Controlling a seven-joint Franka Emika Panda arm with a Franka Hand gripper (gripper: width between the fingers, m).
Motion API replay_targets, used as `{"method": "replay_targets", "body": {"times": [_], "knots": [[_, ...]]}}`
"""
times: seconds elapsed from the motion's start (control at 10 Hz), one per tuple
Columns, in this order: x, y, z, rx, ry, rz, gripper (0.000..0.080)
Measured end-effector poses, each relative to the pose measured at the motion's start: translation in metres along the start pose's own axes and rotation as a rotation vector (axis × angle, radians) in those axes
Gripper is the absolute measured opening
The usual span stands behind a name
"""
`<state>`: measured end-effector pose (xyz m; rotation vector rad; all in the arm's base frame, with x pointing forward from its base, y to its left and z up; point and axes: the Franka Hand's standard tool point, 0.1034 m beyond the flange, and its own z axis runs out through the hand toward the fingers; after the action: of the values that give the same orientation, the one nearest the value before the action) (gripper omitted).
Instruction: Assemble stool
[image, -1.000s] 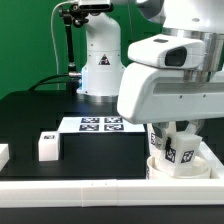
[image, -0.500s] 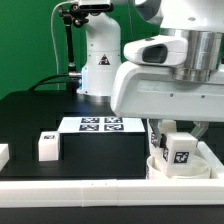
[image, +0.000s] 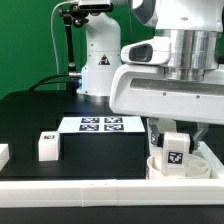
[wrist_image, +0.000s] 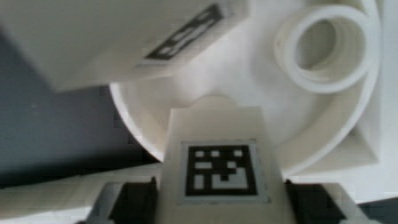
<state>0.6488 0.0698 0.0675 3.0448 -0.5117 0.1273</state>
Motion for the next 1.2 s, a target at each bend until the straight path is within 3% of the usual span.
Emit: {"method": "replay_targets", "body": {"times": [0.3,0.8,1.1,1.2], "knots": [[0.000,-0.001,0.000,0.003,-0.002,0.153,0.0340],[-0.001,0.010,0.003,0.061,0.001,0.543,0.0340],[-0.002,0.013,0.004,0.047,-0.013,0.675,0.0340],[-0.002,0.013,0.004,0.048,-0.012,0.661,0.0420]]}}
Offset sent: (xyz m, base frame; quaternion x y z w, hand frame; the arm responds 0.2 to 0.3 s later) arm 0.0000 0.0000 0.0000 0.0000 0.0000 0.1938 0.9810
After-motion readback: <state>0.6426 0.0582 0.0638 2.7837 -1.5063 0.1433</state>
